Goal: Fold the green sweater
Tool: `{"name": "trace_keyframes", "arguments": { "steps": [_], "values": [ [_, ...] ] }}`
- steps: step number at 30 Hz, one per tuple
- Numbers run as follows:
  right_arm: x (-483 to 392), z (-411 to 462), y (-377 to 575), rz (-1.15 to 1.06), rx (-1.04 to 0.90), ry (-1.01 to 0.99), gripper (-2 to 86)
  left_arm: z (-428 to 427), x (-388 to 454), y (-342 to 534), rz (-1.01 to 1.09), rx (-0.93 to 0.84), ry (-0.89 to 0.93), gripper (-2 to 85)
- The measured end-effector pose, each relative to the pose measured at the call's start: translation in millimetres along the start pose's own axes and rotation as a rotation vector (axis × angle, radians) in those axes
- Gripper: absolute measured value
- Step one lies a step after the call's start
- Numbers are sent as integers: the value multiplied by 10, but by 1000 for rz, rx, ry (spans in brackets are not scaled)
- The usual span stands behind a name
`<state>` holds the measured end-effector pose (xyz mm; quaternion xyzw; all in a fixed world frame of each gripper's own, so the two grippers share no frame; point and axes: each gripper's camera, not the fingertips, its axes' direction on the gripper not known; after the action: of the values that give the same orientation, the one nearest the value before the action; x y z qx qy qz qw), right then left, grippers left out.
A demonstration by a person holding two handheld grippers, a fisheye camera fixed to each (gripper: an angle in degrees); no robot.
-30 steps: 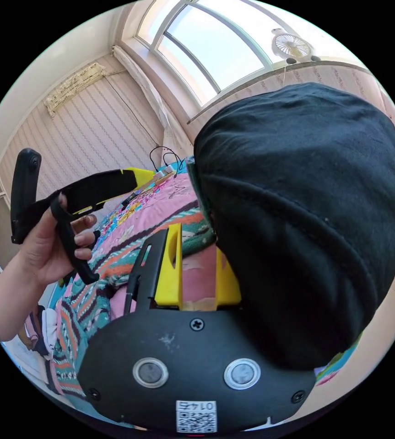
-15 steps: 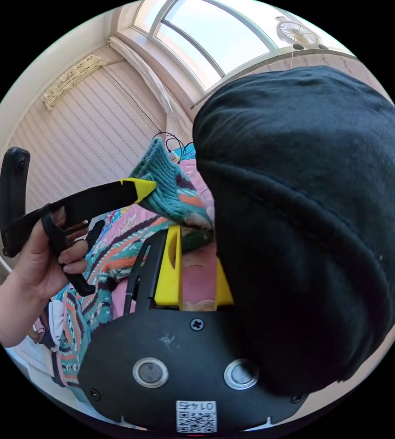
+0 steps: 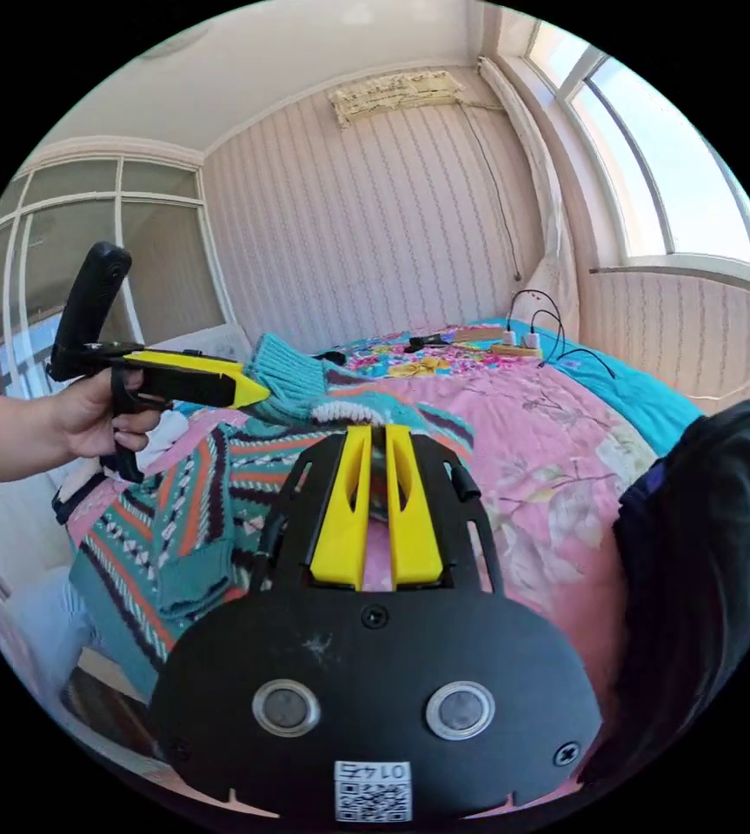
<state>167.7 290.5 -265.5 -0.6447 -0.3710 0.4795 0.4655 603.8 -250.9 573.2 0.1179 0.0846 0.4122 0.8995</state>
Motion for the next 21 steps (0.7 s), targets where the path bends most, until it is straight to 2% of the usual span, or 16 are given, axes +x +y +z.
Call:
{"name": "trace_keyframes", "arguments": {
  "steps": [2,6,9,10,11,14,18,21],
  "values": [
    [-394,85,-165,-110,-11,-178,23,-484,-238,423,-83,32,-9,51],
    [-1192,165,-322,-301,-20,-411,26,-1513,-563,1633,-248,67,-101,51],
    [-1865,478,-278,-440,-136,-580,34,-1745,-895,2607,-464,19,-131,50],
    [-2083,691,-199,-475,-232,-612,38,-1719,-1031,2955,-551,7,-106,48],
    [-2250,907,-99,-496,-347,-633,41,-1692,-1085,3099,-581,1,-92,45],
    [-2443,1202,81,-524,-527,-664,55,-1612,-1266,3588,-655,-61,-43,4],
    [-2349,1153,42,-485,-522,-652,61,-1815,-1451,3901,-604,-96,-90,6],
    [-2065,1096,-82,-378,-470,-543,61,-1886,-1795,4123,-596,-108,-118,47]
  ]
}}
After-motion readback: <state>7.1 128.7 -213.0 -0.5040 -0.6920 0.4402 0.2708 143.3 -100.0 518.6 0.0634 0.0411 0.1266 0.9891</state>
